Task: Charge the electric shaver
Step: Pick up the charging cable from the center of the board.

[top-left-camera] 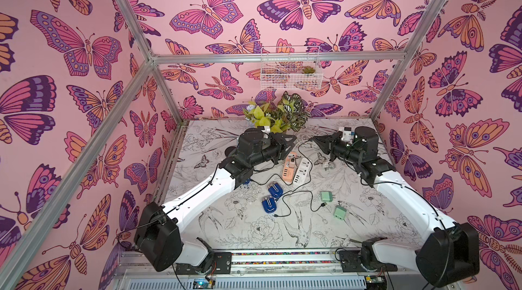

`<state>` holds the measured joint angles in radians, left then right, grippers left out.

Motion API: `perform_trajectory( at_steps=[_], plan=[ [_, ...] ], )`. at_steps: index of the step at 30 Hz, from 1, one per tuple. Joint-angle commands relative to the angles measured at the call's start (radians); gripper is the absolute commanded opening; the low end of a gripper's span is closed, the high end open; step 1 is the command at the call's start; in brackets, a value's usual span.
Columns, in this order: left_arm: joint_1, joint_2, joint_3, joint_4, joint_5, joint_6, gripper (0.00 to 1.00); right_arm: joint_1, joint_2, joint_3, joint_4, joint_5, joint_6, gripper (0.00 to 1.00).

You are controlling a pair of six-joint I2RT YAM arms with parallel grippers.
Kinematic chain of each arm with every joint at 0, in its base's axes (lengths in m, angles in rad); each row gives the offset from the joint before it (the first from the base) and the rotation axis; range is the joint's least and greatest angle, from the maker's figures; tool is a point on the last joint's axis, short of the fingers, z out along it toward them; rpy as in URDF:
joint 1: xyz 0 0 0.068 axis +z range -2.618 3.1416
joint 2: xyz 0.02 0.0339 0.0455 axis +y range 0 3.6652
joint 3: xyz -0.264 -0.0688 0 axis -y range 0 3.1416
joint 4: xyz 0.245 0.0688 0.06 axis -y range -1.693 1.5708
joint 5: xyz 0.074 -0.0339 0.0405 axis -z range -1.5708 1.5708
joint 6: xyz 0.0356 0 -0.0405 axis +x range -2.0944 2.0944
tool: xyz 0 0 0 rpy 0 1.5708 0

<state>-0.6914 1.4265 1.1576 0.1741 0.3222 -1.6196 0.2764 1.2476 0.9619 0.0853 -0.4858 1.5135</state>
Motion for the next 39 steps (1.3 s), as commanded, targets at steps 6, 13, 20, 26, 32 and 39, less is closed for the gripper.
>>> perform_trajectory(
  at_steps=[6, 13, 20, 26, 32, 39],
  plan=[
    [-0.044, 0.133, 0.107, -0.023, -0.054, -0.188, 0.42, 0.086, 0.0, 0.061, -0.082, 0.124, 0.105, 0.0],
    [-0.036, 0.173, 0.121, -0.025, -0.033, -0.172, 0.4, 0.096, -0.027, 0.043, -0.086, 0.116, 0.123, 0.0],
    [-0.028, 0.216, 0.144, 0.022, 0.01, -0.128, 0.27, 0.098, -0.028, 0.024, -0.058, 0.092, 0.146, 0.0],
    [-0.02, 0.209, 0.121, 0.028, 0.004, -0.101, 0.24, 0.098, -0.019, 0.035, -0.051, 0.071, 0.156, 0.0],
    [-0.017, 0.219, 0.116, 0.06, 0.004, -0.094, 0.2, 0.098, -0.011, 0.04, -0.06, 0.044, 0.161, 0.0],
    [-0.017, 0.231, 0.106, 0.111, 0.015, -0.108, 0.13, 0.098, 0.002, 0.033, -0.061, 0.035, 0.159, 0.0]
  ],
)
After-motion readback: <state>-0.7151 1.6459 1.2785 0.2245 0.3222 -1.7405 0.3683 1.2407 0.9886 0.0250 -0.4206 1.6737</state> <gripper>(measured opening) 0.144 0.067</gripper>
